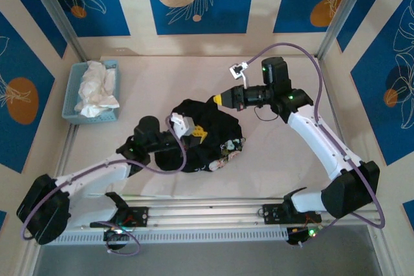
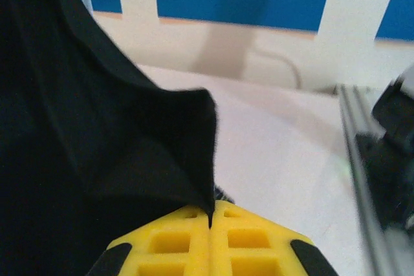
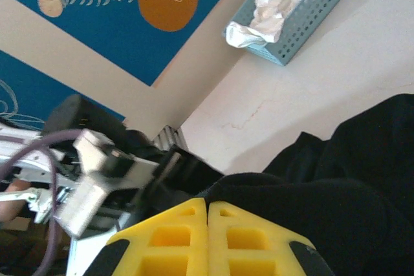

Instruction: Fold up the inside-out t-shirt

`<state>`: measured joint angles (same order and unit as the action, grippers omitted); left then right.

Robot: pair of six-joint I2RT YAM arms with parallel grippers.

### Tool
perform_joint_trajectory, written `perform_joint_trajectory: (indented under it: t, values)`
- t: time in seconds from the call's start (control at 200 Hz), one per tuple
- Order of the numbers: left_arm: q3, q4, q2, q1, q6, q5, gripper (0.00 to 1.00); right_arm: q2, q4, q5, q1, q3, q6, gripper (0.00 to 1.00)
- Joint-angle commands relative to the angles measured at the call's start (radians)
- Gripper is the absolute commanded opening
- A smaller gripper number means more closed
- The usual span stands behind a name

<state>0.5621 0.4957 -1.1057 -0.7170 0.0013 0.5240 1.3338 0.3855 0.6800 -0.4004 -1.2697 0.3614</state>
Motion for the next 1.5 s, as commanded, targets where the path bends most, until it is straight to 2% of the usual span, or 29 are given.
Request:
perform_joint_trajectory:
  t: [0.0,0.155,0.25,0.34,0.41,0.5,0.56,0.685,0.825,0.91,1.025,1.11,1.24,1.45,1.495]
  values:
    - [0.032,0.064,0.071,-0.007,-0.274,-0.031,0.0,0.008,0.019,-0.128,-0.033,-0.024,-0.026,0.0]
    - [0.094,-0.033,0.105,-0.009,-0.437,-0.037,0.0,0.003,0.003,-0.24,-0.078,-0.019,-0.042,0.0]
    - [0.157,-0.198,0.115,-0.008,-0.49,-0.037,0.0,-0.007,0.002,-0.297,-0.095,-0.017,-0.055,0.0]
    - [0.23,-0.43,0.129,-0.008,-0.461,-0.051,0.0,-0.024,0.017,-0.361,-0.095,-0.016,-0.074,0.0]
    - [0.282,-0.634,0.133,-0.008,-0.408,-0.112,0.0,-0.042,0.03,-0.41,-0.091,-0.017,-0.092,0.0]
    - [0.3,-0.767,0.134,-0.008,-0.374,-0.155,0.0,-0.052,0.042,-0.436,-0.079,-0.017,-0.104,0.0]
    - [0.28,-0.762,0.131,-0.012,-0.373,-0.115,0.0,-0.05,0.049,-0.451,-0.074,-0.02,-0.107,0.0]
    - [0.231,-0.643,0.102,-0.055,-0.396,0.004,0.0,-0.037,0.055,-0.474,-0.075,-0.017,-0.108,0.0]
    - [0.215,-0.46,0.068,-0.083,-0.482,0.03,0.0,-0.017,0.055,-0.464,-0.09,-0.006,-0.139,0.0]
    - [0.216,-0.397,0.066,-0.081,-0.51,-0.006,0.0,-0.01,0.073,-0.457,-0.091,-0.005,-0.152,0.0]
    - [0.268,-0.507,0.087,-0.082,-0.463,-0.196,0.0,-0.005,0.128,-0.499,-0.089,-0.012,-0.17,0.0]
    - [0.274,-0.497,0.109,-0.079,-0.468,-0.289,0.0,-0.009,0.176,-0.531,-0.089,-0.024,-0.186,0.14]
    - [0.296,-0.473,0.115,-0.08,-0.48,-0.317,0.0,-0.087,0.152,-0.55,-0.089,0.048,-0.19,0.36]
    - [0.364,-0.547,0.093,-0.079,-0.476,-0.408,0.0,-0.27,-0.207,-0.294,-0.132,0.381,-0.164,0.54]
    - [0.375,-0.548,0.089,-0.08,-0.475,-0.406,0.0,-0.272,-0.268,-0.287,-0.162,0.427,-0.168,0.66]
